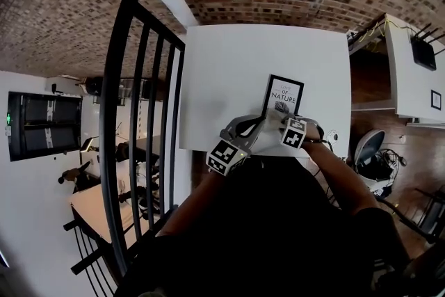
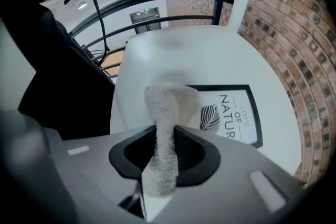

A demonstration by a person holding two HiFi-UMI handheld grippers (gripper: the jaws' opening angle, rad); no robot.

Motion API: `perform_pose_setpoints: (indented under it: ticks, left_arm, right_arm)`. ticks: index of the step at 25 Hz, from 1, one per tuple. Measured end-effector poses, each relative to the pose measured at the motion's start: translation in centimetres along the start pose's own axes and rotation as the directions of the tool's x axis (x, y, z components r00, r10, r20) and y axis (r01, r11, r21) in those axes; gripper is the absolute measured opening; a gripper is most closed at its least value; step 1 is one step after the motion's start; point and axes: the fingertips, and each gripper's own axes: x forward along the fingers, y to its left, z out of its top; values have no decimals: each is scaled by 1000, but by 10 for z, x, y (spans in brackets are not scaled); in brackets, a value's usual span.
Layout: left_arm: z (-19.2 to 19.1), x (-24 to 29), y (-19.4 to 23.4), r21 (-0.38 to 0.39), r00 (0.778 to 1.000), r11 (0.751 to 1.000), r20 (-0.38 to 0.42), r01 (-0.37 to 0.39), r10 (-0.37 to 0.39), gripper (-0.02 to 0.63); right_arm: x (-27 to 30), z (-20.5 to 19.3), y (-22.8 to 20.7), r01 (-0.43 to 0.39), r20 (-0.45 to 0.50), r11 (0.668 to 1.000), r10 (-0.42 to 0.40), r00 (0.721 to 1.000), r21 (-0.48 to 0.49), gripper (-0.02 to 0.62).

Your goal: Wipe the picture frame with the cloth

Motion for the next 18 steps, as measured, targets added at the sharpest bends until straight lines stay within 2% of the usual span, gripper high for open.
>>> perform_pose_setpoints:
  ticks: [5, 8, 10, 12, 13, 14, 16, 18]
  left_arm:
    - [2, 6, -5, -8, 999, 1000, -16, 29, -29, 0]
    - [5, 8, -6, -7, 999, 999, -10, 36, -36, 0]
    - [6, 9, -6, -4, 999, 999, -13, 36, -36, 0]
    - [6, 10, -5, -9, 999, 999, -22, 36, -36, 0]
    - [7, 10, -4, -13, 999, 999, -26, 36, -36, 0]
    - [10, 9, -3, -15, 999, 999, -25, 35, -35, 0]
    - [19, 8, 0, -14, 999, 999, -10, 32, -32, 0]
    - [33, 7, 1, -6, 999, 999, 17, 33, -33, 0]
  right_arm:
    - [-10, -38, 1, 13, -22, 998, -12, 1000, 62, 98]
    - [-18, -49, -3, 26, 8, 992, -27, 1000, 122, 100]
    - [-28, -47, -9, 25, 77, 983, -40, 996, 181, 100]
    - [-48, -32, -15, 0, 215, 968, -56, 975, 252, 101]
    - [-63, -21, -19, -12, 305, 958, -80, 949, 288, 101]
    - [-81, -8, -25, -18, 394, 948, -115, 912, 318, 102]
    - [-125, 17, -36, -6, 544, 937, -197, 816, 349, 101]
    - [-173, 36, -44, 31, 650, 932, -275, 709, 361, 101]
